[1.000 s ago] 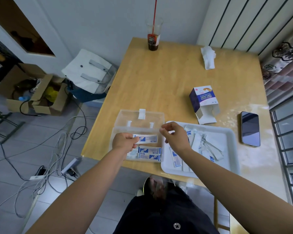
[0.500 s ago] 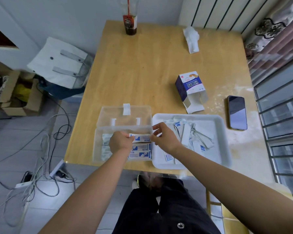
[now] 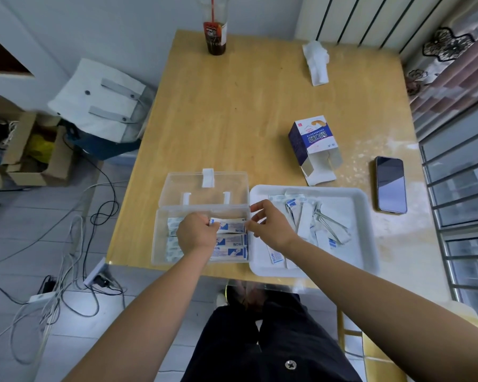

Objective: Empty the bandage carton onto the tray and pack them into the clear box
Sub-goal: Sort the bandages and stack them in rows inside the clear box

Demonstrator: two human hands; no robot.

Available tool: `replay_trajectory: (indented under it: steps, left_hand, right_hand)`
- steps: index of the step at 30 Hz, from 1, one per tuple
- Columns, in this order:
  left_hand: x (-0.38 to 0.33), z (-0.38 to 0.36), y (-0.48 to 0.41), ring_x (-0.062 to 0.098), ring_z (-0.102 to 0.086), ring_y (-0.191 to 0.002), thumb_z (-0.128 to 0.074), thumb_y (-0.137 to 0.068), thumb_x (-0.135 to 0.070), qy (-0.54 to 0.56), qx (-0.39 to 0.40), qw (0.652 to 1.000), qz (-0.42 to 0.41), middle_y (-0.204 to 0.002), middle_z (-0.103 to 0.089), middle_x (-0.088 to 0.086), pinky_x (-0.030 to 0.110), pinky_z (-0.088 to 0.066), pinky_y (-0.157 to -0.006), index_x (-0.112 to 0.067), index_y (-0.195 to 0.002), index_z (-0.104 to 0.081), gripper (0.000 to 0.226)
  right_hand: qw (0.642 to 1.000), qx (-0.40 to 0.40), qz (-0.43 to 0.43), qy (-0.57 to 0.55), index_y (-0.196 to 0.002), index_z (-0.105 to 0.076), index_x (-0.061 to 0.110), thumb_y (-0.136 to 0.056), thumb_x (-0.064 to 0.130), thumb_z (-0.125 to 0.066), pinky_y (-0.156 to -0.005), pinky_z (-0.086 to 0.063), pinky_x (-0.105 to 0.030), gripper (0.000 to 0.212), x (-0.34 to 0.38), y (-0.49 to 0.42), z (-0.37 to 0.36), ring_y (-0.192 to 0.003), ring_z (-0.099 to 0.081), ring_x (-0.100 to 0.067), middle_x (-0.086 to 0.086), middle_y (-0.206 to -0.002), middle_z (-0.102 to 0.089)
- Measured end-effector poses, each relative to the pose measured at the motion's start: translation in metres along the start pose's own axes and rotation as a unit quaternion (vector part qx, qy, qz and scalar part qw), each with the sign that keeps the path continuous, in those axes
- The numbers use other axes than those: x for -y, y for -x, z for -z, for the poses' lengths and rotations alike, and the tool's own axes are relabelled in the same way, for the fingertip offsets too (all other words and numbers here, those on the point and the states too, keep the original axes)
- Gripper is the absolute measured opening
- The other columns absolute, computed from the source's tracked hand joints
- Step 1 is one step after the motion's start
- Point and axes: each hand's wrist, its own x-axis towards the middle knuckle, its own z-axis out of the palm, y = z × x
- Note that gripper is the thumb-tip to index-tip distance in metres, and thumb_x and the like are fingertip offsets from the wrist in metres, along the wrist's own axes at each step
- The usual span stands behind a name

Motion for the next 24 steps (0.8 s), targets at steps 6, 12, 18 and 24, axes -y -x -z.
replay_trajectory:
  steps: [6,12,18,24]
  left_hand:
    - [-0.001,-0.005,0.002,0.013,-0.044,-0.052,-0.067,-0.084,-0.018,0.022,-0.005,0.999,0.036,-0.057,-0.047,-0.003,0.023,-0.027,-0.047,-0.016,-0.062,-0.048,0.029]
    - [-0.004,-0.005,0.005,0.026,-0.064,-0.088,-0.068,-0.086,-0.023,0.057,0.020,0.997,0.057,-0.092,-0.068,0.005,0.026,-0.039,-0.068,-0.010,-0.098,-0.066,0.018]
    - [-0.002,0.003,0.014,0.022,-0.059,-0.071,-0.059,-0.088,-0.024,0.043,0.021,0.999,0.015,-0.076,-0.066,0.001,0.025,-0.039,-0.059,-0.016,-0.078,-0.070,0.016]
    - [-0.048,0.007,0.046,0.008,-0.051,-0.059,-0.054,-0.093,-0.024,0.149,-0.079,0.981,-0.096,-0.068,-0.058,-0.007,0.018,-0.034,-0.051,-0.016,-0.084,-0.059,0.014]
  right_hand:
    - [1.000,0.005,-0.002,0.001,-0.113,-0.048,0.018,-0.090,0.020,-0.062,-0.062,-0.047,-0.024,0.028,0.002,0.002,0.002,-0.077,-0.058,-0.017,-0.002,-0.095,-0.060]
    - [1.000,0.006,0.002,0.011,-0.117,-0.048,0.016,-0.091,0.021,-0.062,-0.058,-0.043,-0.021,0.030,0.002,0.003,0.002,-0.078,-0.058,-0.019,-0.004,-0.097,-0.060]
    - [1.000,0.003,0.010,-0.010,-0.109,-0.053,0.017,-0.093,0.029,-0.058,-0.051,-0.042,-0.014,0.020,0.000,0.004,0.008,-0.066,-0.058,-0.013,-0.001,-0.090,-0.063]
    - [0.987,-0.127,-0.036,0.092,-0.078,-0.060,0.013,-0.091,0.026,-0.052,-0.066,-0.049,-0.032,0.020,-0.030,-0.004,0.059,-0.069,-0.061,-0.023,-0.004,-0.076,-0.069]
